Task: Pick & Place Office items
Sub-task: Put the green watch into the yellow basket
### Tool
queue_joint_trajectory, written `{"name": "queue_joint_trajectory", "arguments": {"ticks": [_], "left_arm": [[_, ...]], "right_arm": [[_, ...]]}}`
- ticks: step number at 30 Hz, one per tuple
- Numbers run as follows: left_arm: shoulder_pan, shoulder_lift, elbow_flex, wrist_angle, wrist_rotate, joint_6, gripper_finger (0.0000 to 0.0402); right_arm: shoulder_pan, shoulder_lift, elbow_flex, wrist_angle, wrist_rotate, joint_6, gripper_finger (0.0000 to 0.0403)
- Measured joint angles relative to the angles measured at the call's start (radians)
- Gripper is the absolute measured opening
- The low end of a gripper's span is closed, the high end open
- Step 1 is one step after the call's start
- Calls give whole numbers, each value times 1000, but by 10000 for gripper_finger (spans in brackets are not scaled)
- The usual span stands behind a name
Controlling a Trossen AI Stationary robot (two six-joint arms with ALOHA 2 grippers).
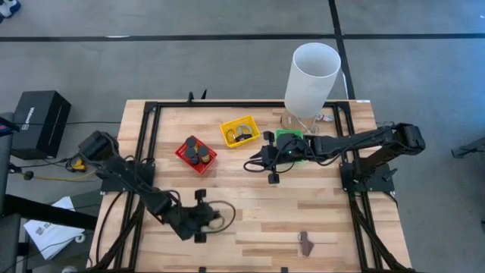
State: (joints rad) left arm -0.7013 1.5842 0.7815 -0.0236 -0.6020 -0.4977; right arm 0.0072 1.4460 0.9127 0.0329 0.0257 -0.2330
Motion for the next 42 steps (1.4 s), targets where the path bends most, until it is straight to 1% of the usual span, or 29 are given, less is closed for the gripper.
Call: {"name": "queue_joint_trajectory", "arguments": {"ticks": [4,5,7,9,11,14,18,20,23,27,30,32,35,39,41,42], "left_arm": [[28,-76,0,0,-172,76,7],[39,-94,0,-2,-195,88,7],[65,-128,0,-4,-206,113,8],[100,-156,0,-2,-207,116,8],[132,-180,0,-4,-207,119,7],[188,-201,0,-5,-202,120,8],[260,-210,0,-1,-139,114,9],[291,-210,0,-4,-97,83,9],[335,-210,0,1,-52,-6,9],[361,-210,0,16,-49,-38,9],[360,-210,0,18,-45,-44,9],[360,-210,0,18,-45,-62,9],[358,-210,0,19,-46,-67,10],[355,-210,-1,14,-53,-69,10],[356,-209,-2,3,-56,-69,10],[356,-208,-2,5,-56,-69,10]], "right_arm": [[7,0,0,-2,0,-37,79],[11,0,0,-3,0,-52,85],[19,0,0,-6,0,-104,102],[30,0,0,-2,13,-174,121],[49,0,0,14,50,-238,141],[79,0,0,11,80,-386,170],[134,0,0,20,80,-596,198],[163,0,-1,55,80,-669,203],[202,10,0,121,80,-767,205],[229,75,6,191,80,-865,205],[235,152,34,197,88,-934,205],[238,214,56,266,124,-990,205],[245,284,87,384,240,-1074,205],[248,379,141,392,407,-1183,205],[250,417,165,398,464,-1216,205],[251,426,169,397,475,-1237,205]]}}
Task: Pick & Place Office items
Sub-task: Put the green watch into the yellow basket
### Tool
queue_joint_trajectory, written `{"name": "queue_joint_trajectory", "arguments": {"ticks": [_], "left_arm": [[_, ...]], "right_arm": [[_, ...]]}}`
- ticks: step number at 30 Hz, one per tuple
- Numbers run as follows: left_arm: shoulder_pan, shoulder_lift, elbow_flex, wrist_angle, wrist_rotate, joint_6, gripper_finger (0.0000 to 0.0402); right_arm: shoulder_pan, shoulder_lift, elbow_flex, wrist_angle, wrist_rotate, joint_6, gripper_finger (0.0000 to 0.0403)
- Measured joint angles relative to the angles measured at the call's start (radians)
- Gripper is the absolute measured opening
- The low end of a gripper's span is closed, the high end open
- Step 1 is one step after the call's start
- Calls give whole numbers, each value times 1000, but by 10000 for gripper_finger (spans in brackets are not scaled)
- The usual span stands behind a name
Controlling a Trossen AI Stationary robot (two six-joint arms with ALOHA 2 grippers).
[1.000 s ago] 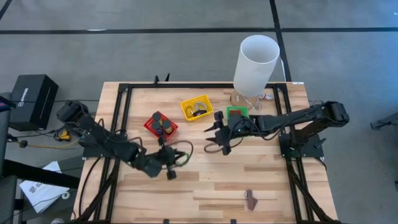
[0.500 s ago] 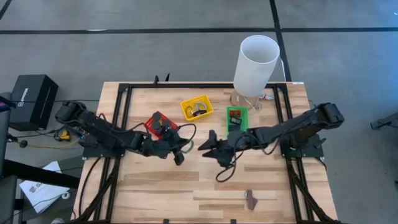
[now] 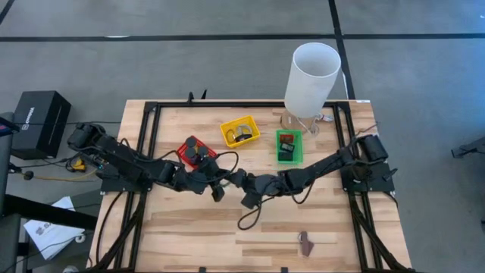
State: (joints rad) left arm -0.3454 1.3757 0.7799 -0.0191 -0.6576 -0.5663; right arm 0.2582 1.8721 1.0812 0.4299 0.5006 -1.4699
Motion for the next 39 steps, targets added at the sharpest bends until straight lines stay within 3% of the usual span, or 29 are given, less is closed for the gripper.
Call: {"name": "queue_joint_trajectory", "arguments": {"ticks": [11,25,34,39], "left_arm": [[0,-1,2,14,-1,-22,10],[0,-1,2,6,6,-23,11],[-1,-1,2,3,10,-24,59],[0,-1,2,-1,3,-24,87]], "right_arm": [[9,21,10,11,45,-53,196],[14,21,10,36,77,-59,63],[30,21,9,33,88,3,82],[30,21,9,27,95,35,66]]}}
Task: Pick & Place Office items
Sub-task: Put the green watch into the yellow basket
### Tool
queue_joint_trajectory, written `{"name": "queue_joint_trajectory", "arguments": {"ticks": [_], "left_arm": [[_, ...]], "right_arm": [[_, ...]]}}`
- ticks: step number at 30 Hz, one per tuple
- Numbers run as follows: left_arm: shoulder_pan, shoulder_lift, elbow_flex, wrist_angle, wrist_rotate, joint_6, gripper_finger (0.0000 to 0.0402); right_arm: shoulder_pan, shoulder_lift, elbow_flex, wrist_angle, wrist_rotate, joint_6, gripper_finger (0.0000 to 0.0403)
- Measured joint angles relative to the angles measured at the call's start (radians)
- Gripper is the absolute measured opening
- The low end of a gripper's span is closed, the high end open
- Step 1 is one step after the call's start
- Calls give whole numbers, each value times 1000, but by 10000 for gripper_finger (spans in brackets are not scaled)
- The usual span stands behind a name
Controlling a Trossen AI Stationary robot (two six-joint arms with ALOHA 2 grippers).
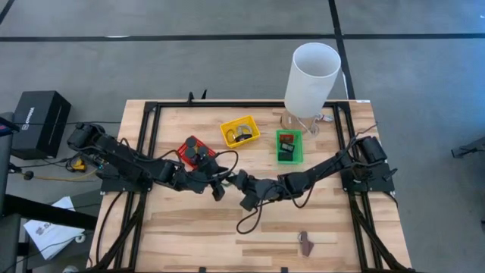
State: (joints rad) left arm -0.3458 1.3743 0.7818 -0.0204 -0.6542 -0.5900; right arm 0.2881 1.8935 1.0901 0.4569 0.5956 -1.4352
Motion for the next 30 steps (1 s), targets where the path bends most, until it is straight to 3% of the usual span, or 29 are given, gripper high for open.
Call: {"name": "queue_joint_trajectory", "arguments": {"ticks": [9,19,25,30], "left_arm": [[5,0,1,8,-48,0,108],[5,0,3,13,-190,1,116],[5,0,2,16,-216,1,115],[5,0,2,20,-221,1,112]], "right_arm": [[-1,0,-1,-51,56,103,73],[-24,0,-1,-133,226,282,68],[-97,0,-1,-204,296,431,70],[-201,0,-1,-219,285,526,70]]}}
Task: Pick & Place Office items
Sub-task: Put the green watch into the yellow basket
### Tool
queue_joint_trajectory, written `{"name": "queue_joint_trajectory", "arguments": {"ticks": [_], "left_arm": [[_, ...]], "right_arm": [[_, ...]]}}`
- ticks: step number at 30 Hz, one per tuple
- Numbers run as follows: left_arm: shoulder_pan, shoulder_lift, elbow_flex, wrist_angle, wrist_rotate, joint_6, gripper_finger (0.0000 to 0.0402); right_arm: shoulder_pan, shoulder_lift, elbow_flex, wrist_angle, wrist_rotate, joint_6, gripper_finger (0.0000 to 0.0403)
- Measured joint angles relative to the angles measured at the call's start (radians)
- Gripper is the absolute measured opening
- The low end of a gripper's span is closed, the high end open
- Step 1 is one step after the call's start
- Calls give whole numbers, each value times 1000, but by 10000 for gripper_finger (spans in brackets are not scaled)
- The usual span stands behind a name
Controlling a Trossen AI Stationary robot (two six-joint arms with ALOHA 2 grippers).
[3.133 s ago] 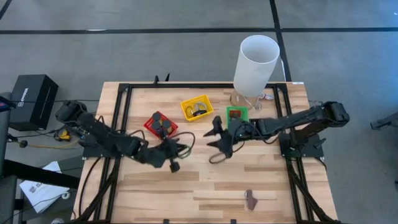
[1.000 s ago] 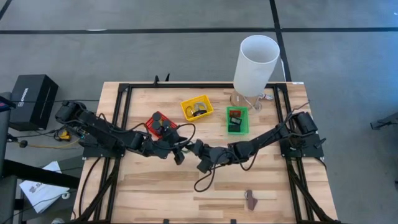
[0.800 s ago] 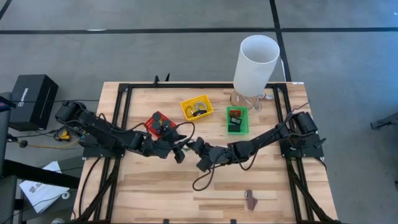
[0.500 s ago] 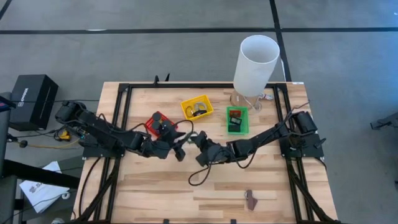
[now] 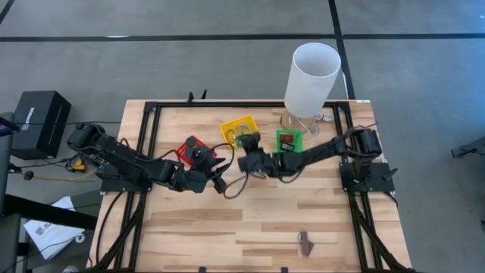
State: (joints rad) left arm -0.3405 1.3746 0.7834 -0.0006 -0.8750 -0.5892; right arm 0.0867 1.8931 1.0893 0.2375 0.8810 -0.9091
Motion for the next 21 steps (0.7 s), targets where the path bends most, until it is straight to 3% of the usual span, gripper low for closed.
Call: {"name": "queue_joint_trajectory", "arguments": {"ticks": [12,21], "left_arm": [[1,0,-1,2,0,0,111],[1,0,-1,2,0,1,111]], "right_arm": [[-200,0,0,-33,-353,280,70],[-307,0,0,-32,-430,526,70]]}}
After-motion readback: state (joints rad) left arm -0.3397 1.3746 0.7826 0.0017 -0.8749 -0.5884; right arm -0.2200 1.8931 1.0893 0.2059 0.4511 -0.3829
